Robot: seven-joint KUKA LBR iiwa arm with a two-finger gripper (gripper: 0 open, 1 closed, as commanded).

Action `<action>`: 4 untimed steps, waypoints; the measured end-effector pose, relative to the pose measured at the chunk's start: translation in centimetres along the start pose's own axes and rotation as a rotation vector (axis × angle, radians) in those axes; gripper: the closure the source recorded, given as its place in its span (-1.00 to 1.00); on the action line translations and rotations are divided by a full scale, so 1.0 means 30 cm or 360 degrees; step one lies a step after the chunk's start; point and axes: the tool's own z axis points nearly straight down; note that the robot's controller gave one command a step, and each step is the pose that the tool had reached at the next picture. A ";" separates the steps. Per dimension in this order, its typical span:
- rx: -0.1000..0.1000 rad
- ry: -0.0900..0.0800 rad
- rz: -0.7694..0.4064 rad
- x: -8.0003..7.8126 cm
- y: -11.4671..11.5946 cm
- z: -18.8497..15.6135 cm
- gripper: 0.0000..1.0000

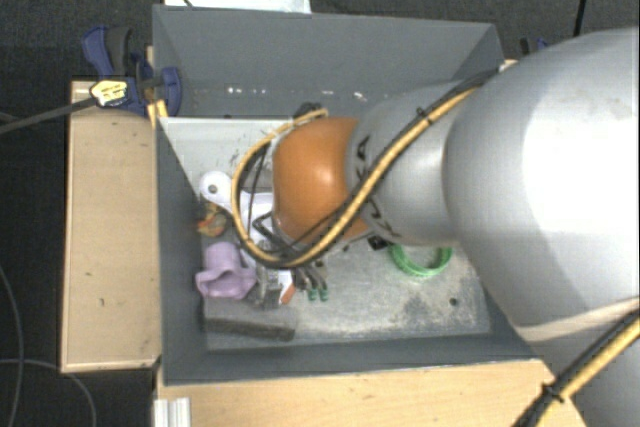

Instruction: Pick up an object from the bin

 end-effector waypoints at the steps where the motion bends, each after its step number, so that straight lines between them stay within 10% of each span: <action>1: 0.0000 0.0000 -0.0038 0.017 0.042 -0.065 1.00; 4: 0.0000 0.0017 -0.0060 -0.005 -0.003 -0.449 1.00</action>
Offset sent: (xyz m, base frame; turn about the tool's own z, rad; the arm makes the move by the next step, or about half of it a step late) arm 0.0091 0.0126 0.1700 -0.0238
